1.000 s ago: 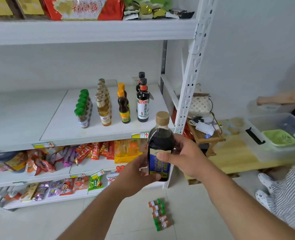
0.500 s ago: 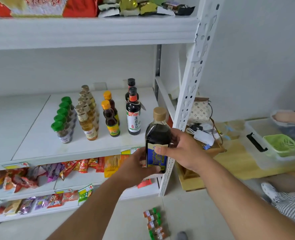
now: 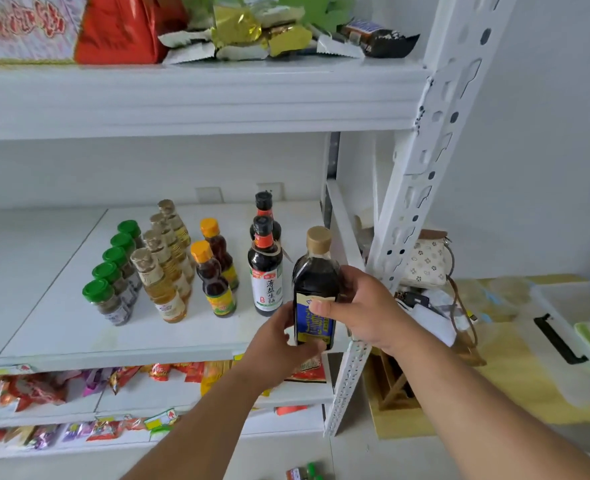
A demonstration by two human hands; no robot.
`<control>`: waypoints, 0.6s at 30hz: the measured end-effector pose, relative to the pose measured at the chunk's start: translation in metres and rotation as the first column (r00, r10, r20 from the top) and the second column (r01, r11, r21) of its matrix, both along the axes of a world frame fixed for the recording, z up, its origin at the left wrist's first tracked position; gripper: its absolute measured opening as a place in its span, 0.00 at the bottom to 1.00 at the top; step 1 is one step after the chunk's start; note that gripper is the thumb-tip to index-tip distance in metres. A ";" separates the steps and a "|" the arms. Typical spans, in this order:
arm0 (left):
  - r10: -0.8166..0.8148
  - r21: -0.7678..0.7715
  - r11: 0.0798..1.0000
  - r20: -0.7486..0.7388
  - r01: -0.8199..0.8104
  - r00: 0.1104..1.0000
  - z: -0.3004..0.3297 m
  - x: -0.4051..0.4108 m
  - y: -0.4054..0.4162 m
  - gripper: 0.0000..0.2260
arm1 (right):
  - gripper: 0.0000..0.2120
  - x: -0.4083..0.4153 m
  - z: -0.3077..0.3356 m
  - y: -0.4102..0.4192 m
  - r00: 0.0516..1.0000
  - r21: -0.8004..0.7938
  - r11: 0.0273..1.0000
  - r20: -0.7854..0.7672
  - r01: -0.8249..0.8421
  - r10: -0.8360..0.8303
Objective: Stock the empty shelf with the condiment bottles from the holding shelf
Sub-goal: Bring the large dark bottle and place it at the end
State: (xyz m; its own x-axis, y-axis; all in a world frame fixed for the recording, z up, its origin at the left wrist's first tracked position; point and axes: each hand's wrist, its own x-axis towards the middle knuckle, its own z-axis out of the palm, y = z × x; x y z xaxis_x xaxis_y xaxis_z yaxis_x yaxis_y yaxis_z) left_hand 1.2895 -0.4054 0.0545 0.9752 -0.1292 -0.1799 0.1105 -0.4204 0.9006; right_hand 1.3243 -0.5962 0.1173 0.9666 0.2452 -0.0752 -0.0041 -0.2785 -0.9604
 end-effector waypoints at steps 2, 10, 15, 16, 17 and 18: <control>-0.010 -0.009 1.000 0.009 0.010 1.000 -0.005 0.014 0.002 0.27 | 0.23 0.011 -0.006 0.006 0.999 -0.029 0.999 0.016 0.041 -0.041; -0.033 -0.048 0.998 0.027 0.034 0.999 -0.024 0.047 0.012 0.23 | 0.22 0.027 -0.031 0.035 0.990 -0.113 0.984 0.039 0.136 -0.132; -0.064 -0.057 0.996 0.031 0.066 0.997 -0.026 0.055 0.010 0.26 | 0.22 0.032 -0.043 0.036 0.978 -0.083 0.975 0.006 0.208 -0.208; -0.067 -0.066 0.995 0.028 0.068 0.997 -0.026 0.056 0.009 0.27 | 0.20 0.033 -0.044 0.036 0.975 -0.082 0.972 0.003 0.220 -0.220; -0.068 -0.069 0.995 0.027 0.070 0.997 -0.026 0.057 0.010 0.27 | 0.19 0.034 -0.044 0.036 0.974 -0.082 0.971 0.004 0.225 -0.226; -0.067 -0.074 0.995 0.026 0.069 0.997 -0.025 0.058 0.009 0.27 | 0.19 0.035 -0.044 0.036 0.974 -0.080 0.971 0.005 0.227 -0.227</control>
State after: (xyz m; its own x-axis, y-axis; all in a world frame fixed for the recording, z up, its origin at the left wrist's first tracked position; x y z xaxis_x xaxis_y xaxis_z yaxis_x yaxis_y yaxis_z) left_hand 1.3473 -0.3959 0.0299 0.9675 -0.2077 -0.1441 0.0620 -0.3574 0.9319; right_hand 1.3598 -0.5605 0.0732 0.9959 0.0121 -0.0897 -0.0800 -0.3456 -0.9350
